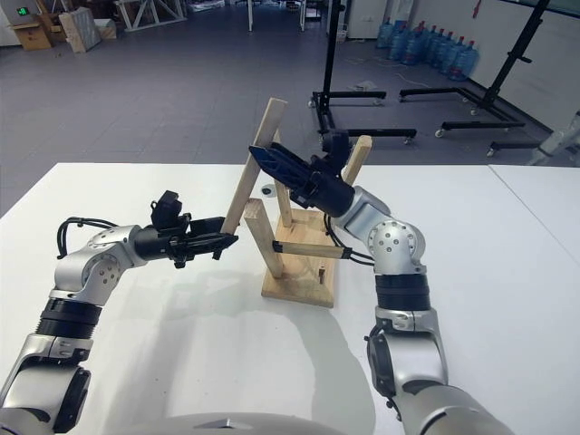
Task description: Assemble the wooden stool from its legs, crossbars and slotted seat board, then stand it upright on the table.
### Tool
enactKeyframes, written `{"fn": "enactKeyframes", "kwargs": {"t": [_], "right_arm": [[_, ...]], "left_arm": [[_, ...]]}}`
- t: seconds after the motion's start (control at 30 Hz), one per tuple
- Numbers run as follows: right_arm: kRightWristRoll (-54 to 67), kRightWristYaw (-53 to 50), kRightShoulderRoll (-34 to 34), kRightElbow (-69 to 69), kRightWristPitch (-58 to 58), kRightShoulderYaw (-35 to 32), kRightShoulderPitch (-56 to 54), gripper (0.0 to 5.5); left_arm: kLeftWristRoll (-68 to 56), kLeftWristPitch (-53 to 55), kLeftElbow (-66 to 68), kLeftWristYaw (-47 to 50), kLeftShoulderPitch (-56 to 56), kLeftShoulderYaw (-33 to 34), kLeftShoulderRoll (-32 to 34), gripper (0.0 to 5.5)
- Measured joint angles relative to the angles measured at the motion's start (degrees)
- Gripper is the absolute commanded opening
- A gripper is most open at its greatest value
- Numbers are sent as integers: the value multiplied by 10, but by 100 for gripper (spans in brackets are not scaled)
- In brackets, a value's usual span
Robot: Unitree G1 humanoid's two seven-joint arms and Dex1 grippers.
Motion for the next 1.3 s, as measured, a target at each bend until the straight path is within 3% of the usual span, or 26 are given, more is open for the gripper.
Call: {"fn": "enactKeyframes", "kwargs": {"t": [0.13, 0.3, 0.47, 0.5, 0.7, 0.8, 1.1, 1.3], "right_arm": [[-13, 23, 0, 26, -3, 0, -13, 306], [-18, 53, 1, 46, -2, -1, -23, 214], [-23, 68, 1, 47, -3, -2, -25, 204], [-24, 69, 2, 47, -4, -3, -25, 204], [-37, 88, 8, 45, -56, -23, -25, 204], [-48, 91, 9, 38, -87, -32, -23, 204], [-56, 100, -94, 11, -110, -104, 3, 204], [-70, 153, -183, 89, -120, -168, 64, 204]], "left_arm": [[-1, 7, 0, -5, 0, 0, -2, 205], [0, 14, 1, -10, 0, 0, -4, 205], [-1, 23, 1, -9, 0, 1, -8, 205], [-1, 23, 2, -8, -1, 1, -8, 241], [5, 34, 29, 23, -23, 7, -15, 335], [6, 35, 49, 38, -24, 23, -15, 356], [-6, 36, 48, 57, -15, 82, -8, 356], [-32, 33, 18, 110, 9, 125, -24, 356]]}}
